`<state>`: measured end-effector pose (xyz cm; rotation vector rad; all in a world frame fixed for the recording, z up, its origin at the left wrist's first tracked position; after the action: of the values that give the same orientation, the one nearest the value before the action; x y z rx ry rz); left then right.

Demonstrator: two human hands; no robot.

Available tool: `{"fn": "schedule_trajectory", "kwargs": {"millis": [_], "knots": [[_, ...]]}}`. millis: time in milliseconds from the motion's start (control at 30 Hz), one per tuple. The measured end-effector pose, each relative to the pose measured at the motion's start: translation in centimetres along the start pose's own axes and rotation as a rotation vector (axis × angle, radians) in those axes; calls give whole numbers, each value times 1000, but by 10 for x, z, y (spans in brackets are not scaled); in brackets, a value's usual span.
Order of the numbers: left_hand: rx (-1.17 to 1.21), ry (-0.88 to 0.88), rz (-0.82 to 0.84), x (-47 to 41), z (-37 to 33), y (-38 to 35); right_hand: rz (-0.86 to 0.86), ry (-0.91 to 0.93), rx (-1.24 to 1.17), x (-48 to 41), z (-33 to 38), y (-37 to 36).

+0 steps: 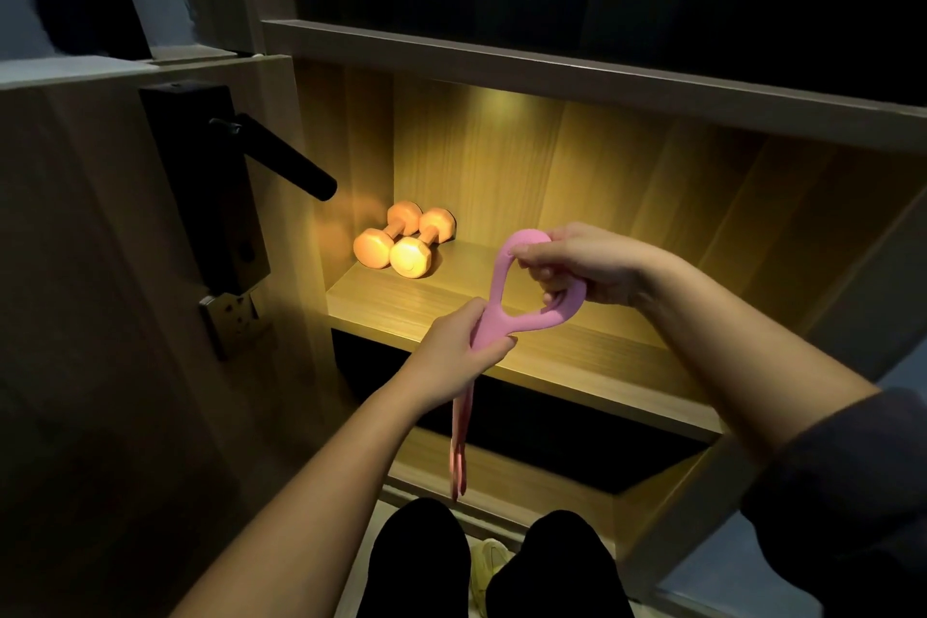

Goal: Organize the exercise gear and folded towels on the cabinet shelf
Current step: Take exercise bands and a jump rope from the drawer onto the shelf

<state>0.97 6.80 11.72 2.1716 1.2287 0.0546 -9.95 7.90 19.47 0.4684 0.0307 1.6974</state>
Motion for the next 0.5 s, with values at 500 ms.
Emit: {"fn": "schedule_trajectory", "kwargs": {"millis": [500], "knots": [[-122,29,-87,0,-2,4,-276,203,484,2,14,20]]}}
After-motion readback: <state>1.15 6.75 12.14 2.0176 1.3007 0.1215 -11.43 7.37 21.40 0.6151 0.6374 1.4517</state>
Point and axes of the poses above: each hand's wrist, its own x-axis away from the middle knuckle, its own y-axis out of the back of the hand, z = x × y, the point moved 10 cm from there along -x, towards the middle knuckle, and after that the axes turned 2 degrees about -x, right-handed, at the moved point
